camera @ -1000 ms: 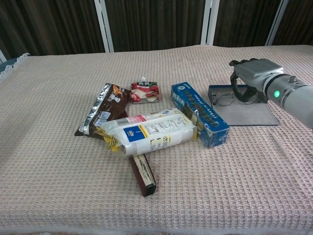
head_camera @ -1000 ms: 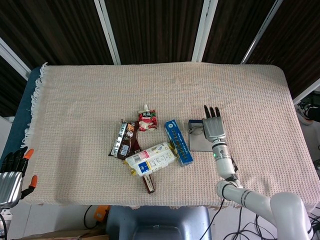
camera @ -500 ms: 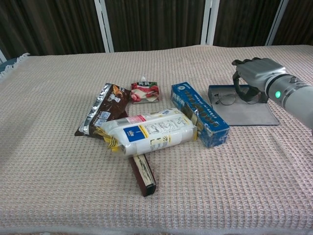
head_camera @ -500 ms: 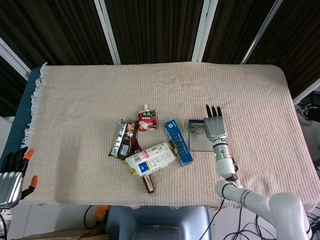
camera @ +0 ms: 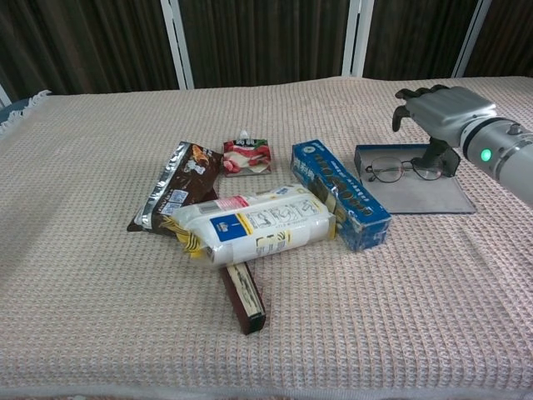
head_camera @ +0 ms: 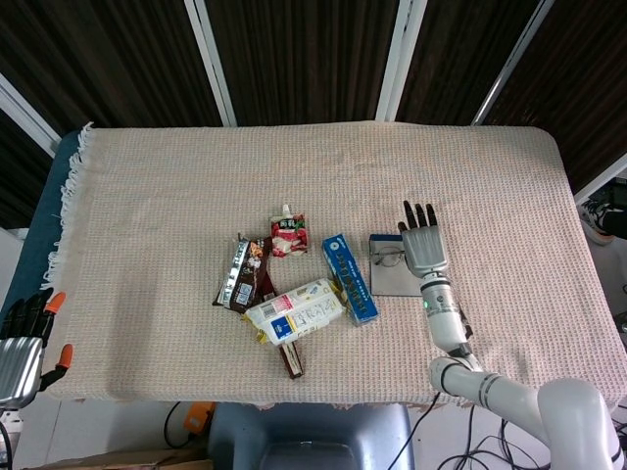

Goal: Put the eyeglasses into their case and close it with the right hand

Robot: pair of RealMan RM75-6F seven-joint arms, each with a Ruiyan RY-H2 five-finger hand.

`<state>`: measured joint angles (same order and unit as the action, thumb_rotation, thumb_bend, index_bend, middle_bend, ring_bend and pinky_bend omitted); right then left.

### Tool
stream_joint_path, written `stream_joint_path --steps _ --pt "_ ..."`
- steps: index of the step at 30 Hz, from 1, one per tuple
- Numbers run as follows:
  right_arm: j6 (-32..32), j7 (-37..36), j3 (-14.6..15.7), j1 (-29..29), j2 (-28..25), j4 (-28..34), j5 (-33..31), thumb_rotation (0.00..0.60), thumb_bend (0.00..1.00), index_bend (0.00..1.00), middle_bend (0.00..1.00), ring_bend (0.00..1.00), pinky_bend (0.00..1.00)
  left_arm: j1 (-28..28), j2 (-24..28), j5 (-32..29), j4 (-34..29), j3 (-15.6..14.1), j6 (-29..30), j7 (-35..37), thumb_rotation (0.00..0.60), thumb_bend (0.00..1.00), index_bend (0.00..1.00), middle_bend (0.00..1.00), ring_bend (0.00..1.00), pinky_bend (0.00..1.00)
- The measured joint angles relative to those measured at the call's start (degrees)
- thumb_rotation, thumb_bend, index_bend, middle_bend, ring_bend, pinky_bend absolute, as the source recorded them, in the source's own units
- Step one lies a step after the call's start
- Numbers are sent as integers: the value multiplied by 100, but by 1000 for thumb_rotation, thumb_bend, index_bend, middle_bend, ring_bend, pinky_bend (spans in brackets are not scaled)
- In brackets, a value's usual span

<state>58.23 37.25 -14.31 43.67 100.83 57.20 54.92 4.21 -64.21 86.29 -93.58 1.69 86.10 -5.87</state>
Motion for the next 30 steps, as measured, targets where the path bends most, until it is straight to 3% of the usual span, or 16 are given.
stream_joint_path --steps 5,10,15,21,30 --pt "260 -168 281 -290 -432 704 398 600 297 333 94 0 0 -6 4 23 -7 -9 11 5 600 428 0 0 0 45" --pt "561 -446 779 -732 -981 1396 999 600 292 405 95 0 0 -7 12 66 -13 -28 15 18 600 429 0 0 0 45" --pt "654 -564 1128 -995 -1117 1499 1339 600 292 466 96 0 0 -15 18 76 -14 -26 35 35 600 428 0 0 0 45" --pt "575 -566 1175 -1029 -863 1167 1453 600 292 510 94 0 0 -20 21 106 -16 -40 45 35 600 429 0 0 0 45" --pt "339 -443 998 -977 -512 782 1357 600 333 551 92 0 0 -29 37 76 -9 -22 53 74 600 430 0 0 0 46"
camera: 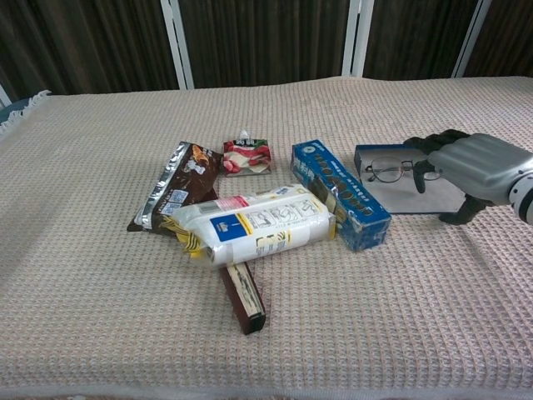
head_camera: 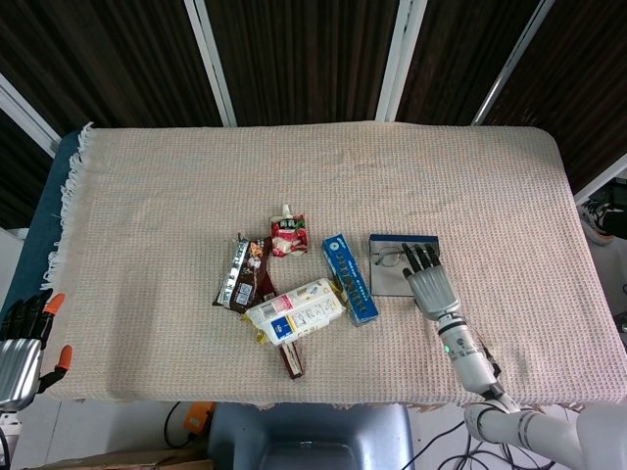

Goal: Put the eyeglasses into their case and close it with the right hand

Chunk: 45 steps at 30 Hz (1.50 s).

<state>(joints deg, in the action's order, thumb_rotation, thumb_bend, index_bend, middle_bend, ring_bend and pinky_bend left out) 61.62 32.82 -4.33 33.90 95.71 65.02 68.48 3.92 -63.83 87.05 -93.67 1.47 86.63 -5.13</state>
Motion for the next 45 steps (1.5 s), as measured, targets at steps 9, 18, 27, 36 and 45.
stream_joint_path --steps 9,18,27,36,45 --pt "-88 53 -133 22 107 -123 -75 600 420 603 93 0 0 -7 7 8 -3 3 16 10 600 430 0 0 0 45" --pt "-169 148 -262 65 200 -220 -171 600 505 641 103 0 0 -15 6 7 -7 5 27 2 600 428 0 0 0 45" --pt "-161 227 -515 173 216 -254 -298 600 507 639 104 0 0 -14 6 -11 -11 12 15 -9 600 428 0 0 0 45" --pt "-266 364 -695 301 346 -441 -521 600 507 638 106 0 0 -19 6 -28 -18 20 18 -13 600 428 0 0 0 46" --pt "-370 284 -824 438 563 -808 -646 600 547 685 131 0 0 -5 8 -61 -7 39 -9 2 600 427 0 0 0 45"
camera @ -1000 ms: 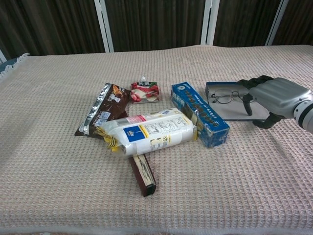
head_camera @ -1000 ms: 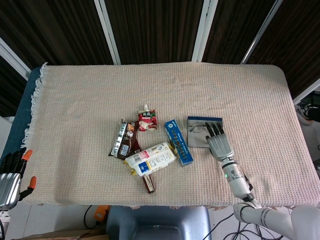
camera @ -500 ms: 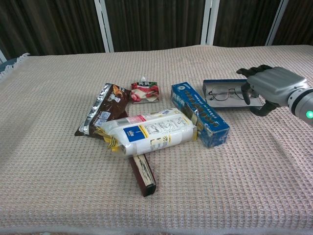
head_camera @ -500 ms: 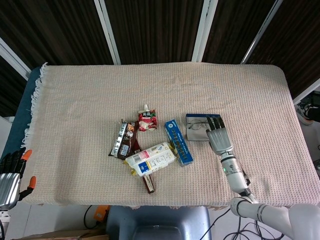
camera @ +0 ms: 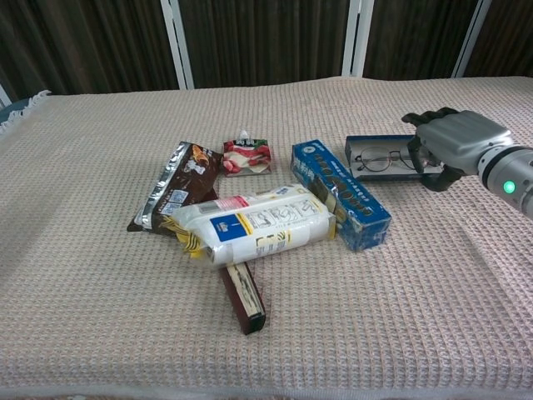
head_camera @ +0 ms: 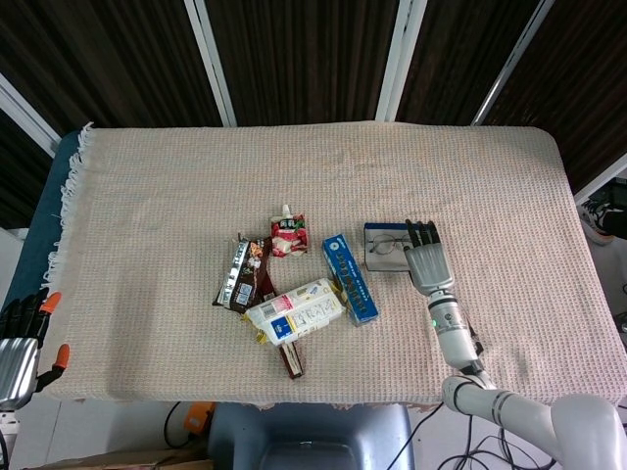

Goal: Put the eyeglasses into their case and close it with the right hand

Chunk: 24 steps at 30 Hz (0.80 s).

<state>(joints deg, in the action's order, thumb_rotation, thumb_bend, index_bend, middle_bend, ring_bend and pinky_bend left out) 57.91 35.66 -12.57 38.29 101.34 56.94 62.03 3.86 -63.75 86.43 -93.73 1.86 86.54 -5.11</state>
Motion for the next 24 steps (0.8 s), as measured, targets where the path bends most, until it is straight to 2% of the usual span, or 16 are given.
stream_joint_path --steps 3,9,19,24 --pt "8 -57 4 2 10 -11 24 600 631 703 135 0 0 4 0 8 3 -4 -7 1 600 427 0 0 0 45" --pt "153 -190 124 -94 -127 189 231 600 648 712 136 0 0 -7 4 37 3 -13 20 17 600 428 0 0 0 45" --pt "576 -776 669 -573 -983 1483 957 600 649 720 136 0 0 -12 2 56 -5 -22 28 6 600 427 0 0 0 46" --pt "553 -1128 849 -747 -1451 2062 1101 600 649 722 136 0 0 -19 -3 78 -18 -33 42 -18 600 427 0 0 0 45"
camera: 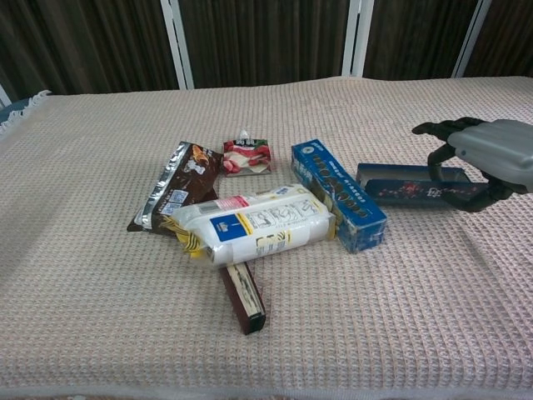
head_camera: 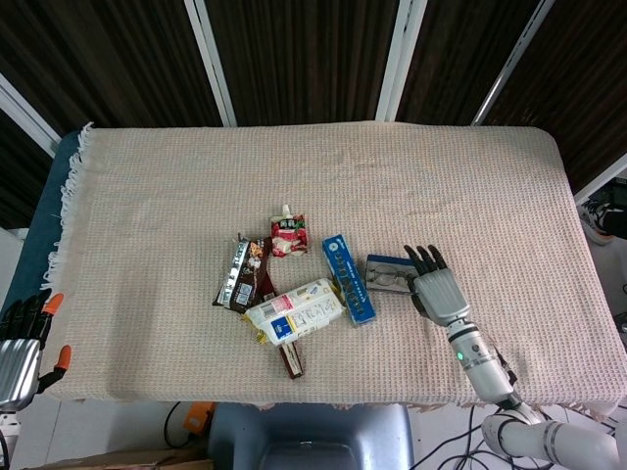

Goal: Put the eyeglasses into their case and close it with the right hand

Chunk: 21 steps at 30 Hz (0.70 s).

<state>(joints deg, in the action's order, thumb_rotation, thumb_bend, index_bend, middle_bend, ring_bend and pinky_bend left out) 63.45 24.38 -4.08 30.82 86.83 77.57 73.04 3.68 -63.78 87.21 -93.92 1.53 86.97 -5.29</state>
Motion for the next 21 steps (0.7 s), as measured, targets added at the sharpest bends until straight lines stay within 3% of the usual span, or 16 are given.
stream_joint_path --steps 6,11,21 --pt "-61 -405 47 -101 -336 392 86 600 649 722 136 0 0 2 1 -33 0 13 -14 1 600 426 0 0 0 45" --pt "-228 -622 -115 -77 -446 478 -111 600 649 722 136 0 0 12 -2 -49 0 22 -31 -10 600 428 0 0 0 46" --pt "-1172 -664 -607 372 -246 16 -1324 600 649 722 136 0 0 36 -29 -62 -18 13 -85 -103 600 427 0 0 0 46"
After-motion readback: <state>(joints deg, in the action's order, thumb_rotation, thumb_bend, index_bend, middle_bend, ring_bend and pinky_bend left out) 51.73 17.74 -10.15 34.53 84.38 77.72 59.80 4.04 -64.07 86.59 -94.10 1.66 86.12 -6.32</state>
